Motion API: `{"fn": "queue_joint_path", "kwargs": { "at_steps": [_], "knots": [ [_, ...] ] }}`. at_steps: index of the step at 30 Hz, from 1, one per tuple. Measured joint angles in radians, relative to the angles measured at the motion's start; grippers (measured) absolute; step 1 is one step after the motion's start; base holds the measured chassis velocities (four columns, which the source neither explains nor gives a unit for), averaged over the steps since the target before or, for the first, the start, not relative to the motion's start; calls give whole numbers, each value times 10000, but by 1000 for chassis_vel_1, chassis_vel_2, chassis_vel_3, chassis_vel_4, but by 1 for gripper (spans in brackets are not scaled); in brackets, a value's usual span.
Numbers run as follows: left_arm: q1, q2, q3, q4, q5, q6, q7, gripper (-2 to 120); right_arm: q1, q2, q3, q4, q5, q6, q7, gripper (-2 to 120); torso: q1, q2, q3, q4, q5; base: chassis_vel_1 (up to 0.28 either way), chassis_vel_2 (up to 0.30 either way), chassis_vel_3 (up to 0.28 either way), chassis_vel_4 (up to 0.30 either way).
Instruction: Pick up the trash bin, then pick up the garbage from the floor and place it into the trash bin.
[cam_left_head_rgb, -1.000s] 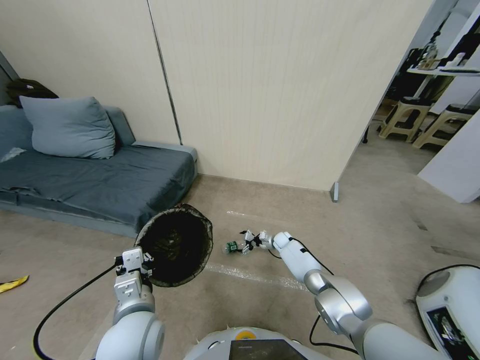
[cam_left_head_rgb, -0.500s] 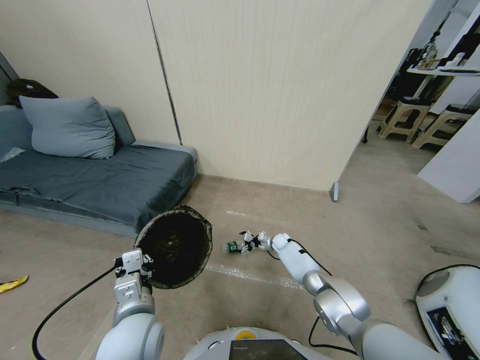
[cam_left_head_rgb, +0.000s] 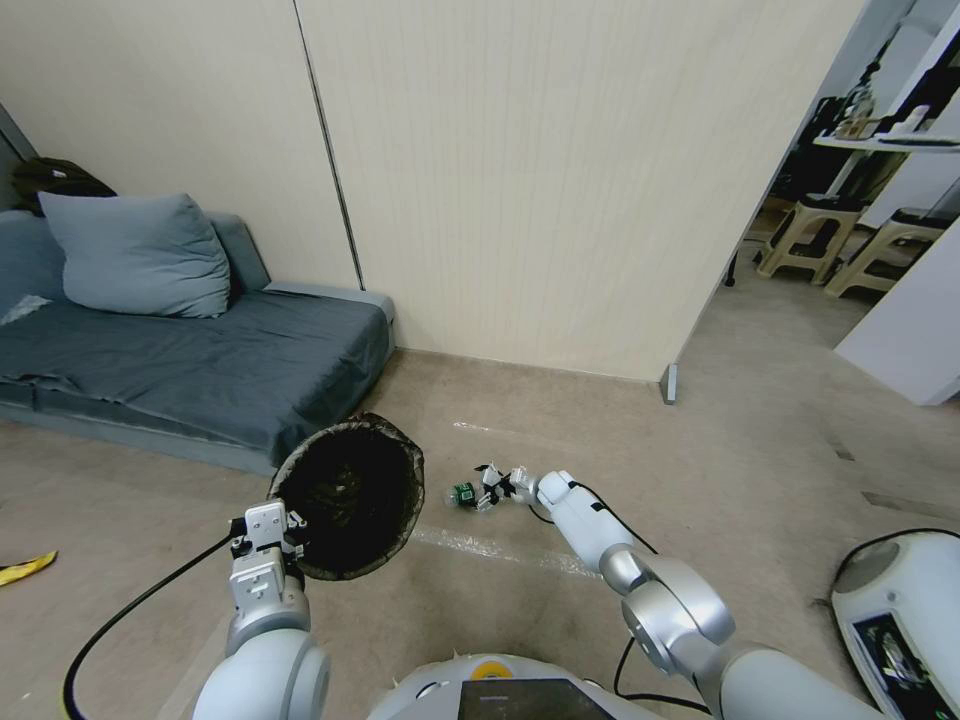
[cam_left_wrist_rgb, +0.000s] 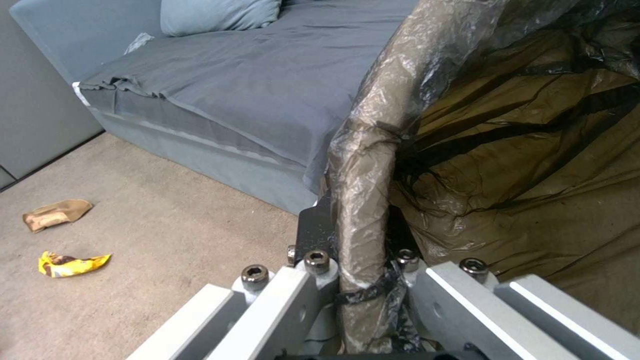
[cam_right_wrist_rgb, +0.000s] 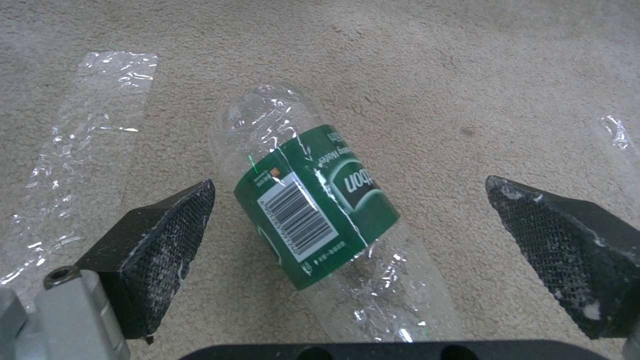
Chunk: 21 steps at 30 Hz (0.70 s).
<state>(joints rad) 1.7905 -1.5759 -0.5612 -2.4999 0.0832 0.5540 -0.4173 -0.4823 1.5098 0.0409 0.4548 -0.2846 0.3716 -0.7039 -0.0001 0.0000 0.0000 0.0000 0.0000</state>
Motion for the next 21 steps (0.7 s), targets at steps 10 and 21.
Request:
{"fn": "queue_joint_path", "kwargs": {
  "at_steps": [10,21],
  "knots": [
    [110,-95,3,0,104,-82,0,0,31,81,28,-222,2,-224,60,99,0,0,0,0,0,0,0,0,0],
    [194,-106,-11,0,153,-118,-16,0,88,38,222,-485,75,-401,152,78,0,0,0,-1,0,0,0,0,0]
  ]
}}
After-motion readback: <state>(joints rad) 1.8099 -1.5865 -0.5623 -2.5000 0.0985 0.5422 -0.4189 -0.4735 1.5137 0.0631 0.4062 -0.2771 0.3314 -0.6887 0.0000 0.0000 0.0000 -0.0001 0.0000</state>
